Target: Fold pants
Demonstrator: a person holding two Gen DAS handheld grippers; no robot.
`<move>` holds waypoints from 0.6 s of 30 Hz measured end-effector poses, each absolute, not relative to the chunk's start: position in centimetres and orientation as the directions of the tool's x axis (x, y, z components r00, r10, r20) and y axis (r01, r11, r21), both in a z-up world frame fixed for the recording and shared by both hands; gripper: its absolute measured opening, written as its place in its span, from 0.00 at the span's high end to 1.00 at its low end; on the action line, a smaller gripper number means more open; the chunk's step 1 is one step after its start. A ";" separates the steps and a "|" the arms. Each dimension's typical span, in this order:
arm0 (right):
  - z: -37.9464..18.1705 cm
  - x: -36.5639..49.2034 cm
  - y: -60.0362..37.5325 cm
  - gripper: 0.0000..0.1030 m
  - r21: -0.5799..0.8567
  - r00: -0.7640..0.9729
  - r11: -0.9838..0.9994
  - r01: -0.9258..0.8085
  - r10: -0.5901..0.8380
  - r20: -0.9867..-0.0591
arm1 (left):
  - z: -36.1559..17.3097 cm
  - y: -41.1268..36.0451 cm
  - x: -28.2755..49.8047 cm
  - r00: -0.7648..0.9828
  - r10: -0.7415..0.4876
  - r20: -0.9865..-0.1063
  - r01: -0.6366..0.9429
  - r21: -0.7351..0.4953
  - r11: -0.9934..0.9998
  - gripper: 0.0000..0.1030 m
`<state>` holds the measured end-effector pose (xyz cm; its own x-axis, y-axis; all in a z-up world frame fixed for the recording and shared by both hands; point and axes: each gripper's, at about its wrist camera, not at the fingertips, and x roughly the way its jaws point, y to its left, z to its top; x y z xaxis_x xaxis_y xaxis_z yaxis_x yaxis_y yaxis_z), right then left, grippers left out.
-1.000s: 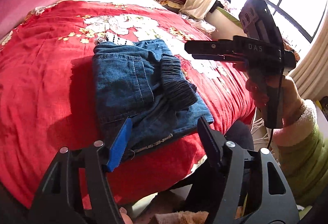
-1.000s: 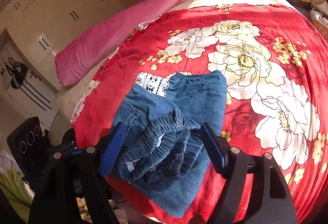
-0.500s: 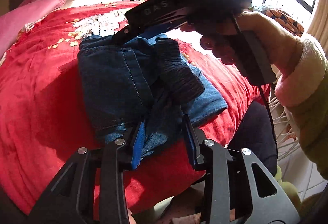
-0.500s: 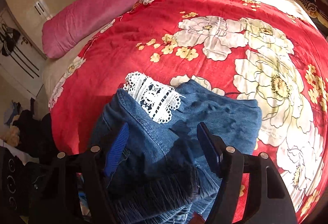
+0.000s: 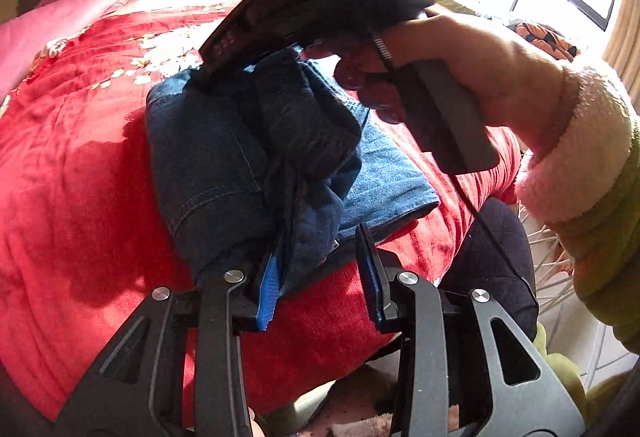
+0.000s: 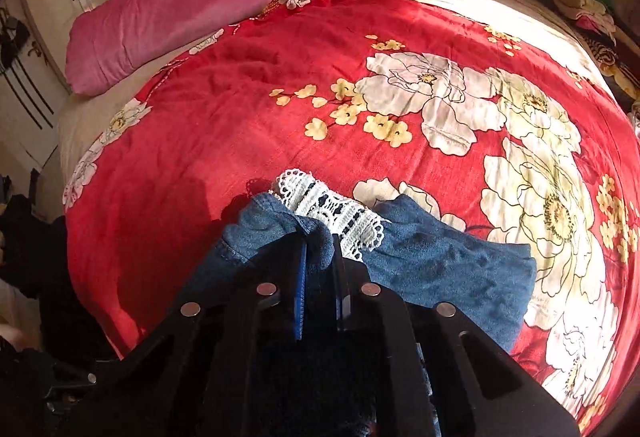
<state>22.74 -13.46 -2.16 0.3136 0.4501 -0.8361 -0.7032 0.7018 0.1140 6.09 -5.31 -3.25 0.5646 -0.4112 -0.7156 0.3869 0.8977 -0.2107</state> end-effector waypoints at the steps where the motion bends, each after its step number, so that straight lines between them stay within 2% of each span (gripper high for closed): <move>1: -2.6 23.1 -13.7 0.91 0.138 0.300 0.706 -0.694 0.458 -0.837 | -3.3 -5.3 6.0 0.566 -0.410 -0.715 0.386 -0.209 0.898 0.74; 7: -2.8 23.7 -15.1 0.86 0.236 0.280 0.733 -0.638 0.506 -0.816 | -3.3 -5.3 6.1 0.561 -0.413 -0.718 0.382 -0.218 0.898 0.74; 12: -0.5 22.9 -16.7 0.64 0.256 0.319 0.742 -0.620 0.536 -0.782 | -3.2 -5.1 6.2 0.553 -0.420 -0.719 0.374 -0.236 0.897 0.74; 14: 0.9 22.4 -17.8 0.60 0.277 0.337 0.740 -0.613 0.561 -0.756 | -3.2 -5.2 6.2 0.553 -0.420 -0.720 0.373 -0.238 0.897 0.74; 18: 3.2 20.7 -20.0 0.46 0.290 0.377 0.734 -0.614 0.596 -0.709 | -3.2 -5.1 6.2 0.554 -0.421 -0.719 0.368 -0.242 0.898 0.74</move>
